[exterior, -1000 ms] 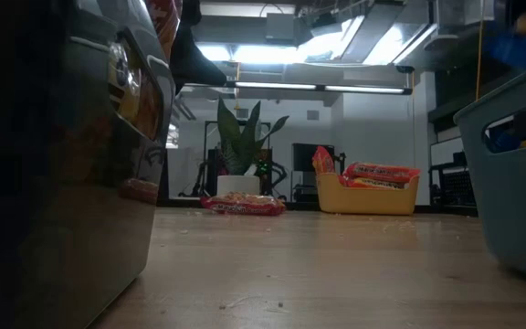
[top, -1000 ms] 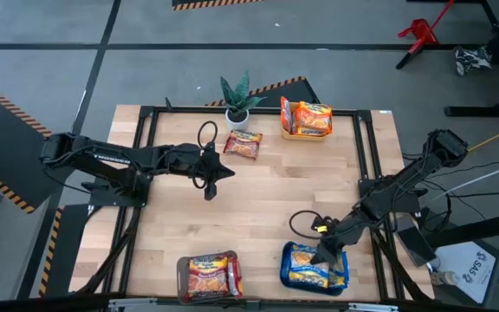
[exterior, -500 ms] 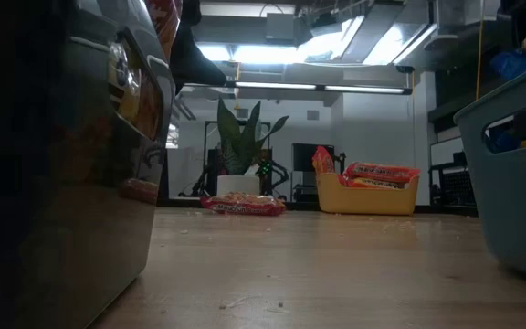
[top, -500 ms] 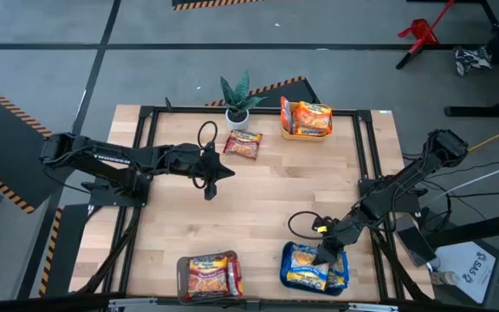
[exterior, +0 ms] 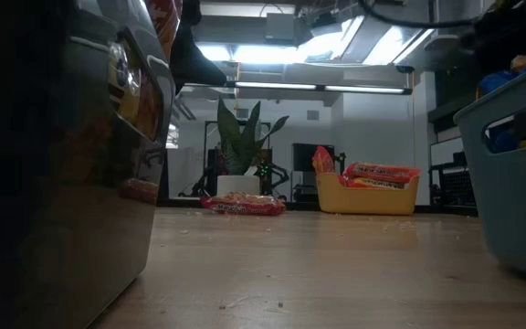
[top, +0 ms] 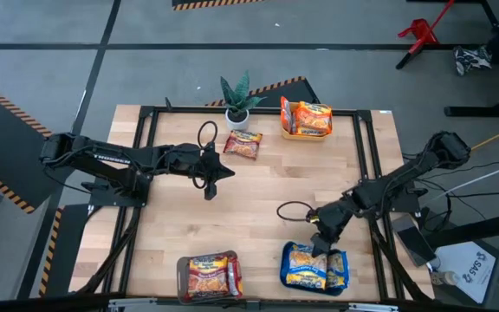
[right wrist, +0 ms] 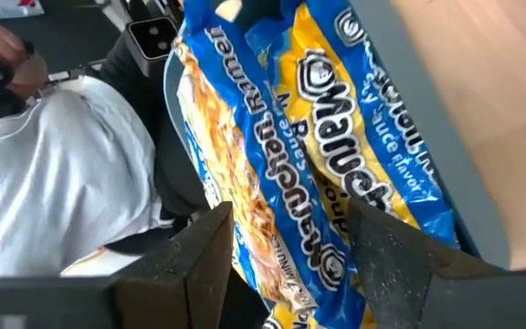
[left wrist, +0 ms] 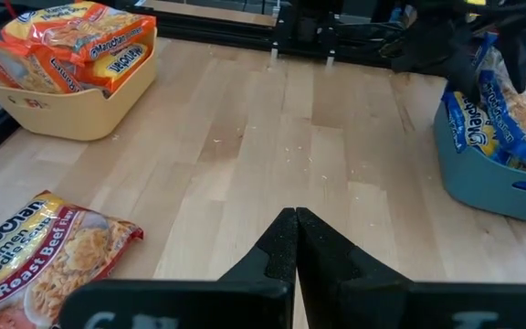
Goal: Sort Maruchan noodles
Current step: Put the blue noodle pack into the blue bin, then put the red noodle pack into the black bin
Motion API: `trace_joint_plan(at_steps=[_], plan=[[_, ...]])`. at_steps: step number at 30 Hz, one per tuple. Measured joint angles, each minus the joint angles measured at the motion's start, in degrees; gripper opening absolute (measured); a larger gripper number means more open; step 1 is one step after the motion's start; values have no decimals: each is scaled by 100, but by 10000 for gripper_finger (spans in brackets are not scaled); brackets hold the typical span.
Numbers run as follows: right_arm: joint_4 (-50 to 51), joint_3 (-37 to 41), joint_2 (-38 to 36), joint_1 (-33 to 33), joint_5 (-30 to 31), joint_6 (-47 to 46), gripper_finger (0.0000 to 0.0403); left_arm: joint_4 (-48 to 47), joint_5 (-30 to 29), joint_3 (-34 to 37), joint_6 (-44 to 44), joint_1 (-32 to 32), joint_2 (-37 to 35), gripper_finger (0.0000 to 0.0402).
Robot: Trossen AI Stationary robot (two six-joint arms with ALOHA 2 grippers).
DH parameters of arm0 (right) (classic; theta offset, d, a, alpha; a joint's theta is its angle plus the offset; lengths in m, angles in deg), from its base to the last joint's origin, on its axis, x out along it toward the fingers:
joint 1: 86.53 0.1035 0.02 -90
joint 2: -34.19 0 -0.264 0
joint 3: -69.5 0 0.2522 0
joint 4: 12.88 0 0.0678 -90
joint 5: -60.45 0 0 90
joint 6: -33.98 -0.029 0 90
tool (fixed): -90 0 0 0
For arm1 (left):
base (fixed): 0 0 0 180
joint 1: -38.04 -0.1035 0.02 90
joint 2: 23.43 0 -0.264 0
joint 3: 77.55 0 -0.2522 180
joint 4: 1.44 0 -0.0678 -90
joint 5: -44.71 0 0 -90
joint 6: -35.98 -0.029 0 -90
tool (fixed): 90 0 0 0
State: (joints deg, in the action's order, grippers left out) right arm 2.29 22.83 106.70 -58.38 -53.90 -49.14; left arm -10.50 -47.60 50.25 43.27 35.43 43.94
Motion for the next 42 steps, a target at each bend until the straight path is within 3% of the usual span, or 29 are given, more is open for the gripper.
trace_joint_plan(at_steps=[6, 10, 16, 24, 28, 30, 37, 42], plan=[[92, 0, 0, -585, -735, 397, 200, -44, -50, -4, -319, 2, 0, 0], [96, 0, -107, -1033, -1163, 625, 200, -153, -499, 26, -611, -99, 55, 0], [84, -4, -657, -1855, -1270, 946, 200, 666, -190, 638, -640, -569, 50, 0], [-616, -20, -1068, -2855, -5, 1993, 200, 2409, -247, 1671, -594, -1549, 252, 0], [-1033, -22, -1024, -3096, 589, 2864, 200, 2924, 386, 1696, -267, -1888, 748, 0], [-1076, -20, -991, -3133, 952, 3283, 200, 3053, 437, 1636, -155, -1902, 1086, 0], [-1103, -20, -970, -3120, 2405, 4186, 200, 3147, -738, 1216, -28, -1904, 2097, 0], [-1140, -20, -970, -3120, 2783, 4489, 200, 3145, -809, 838, 15, -1901, 2749, 0]])
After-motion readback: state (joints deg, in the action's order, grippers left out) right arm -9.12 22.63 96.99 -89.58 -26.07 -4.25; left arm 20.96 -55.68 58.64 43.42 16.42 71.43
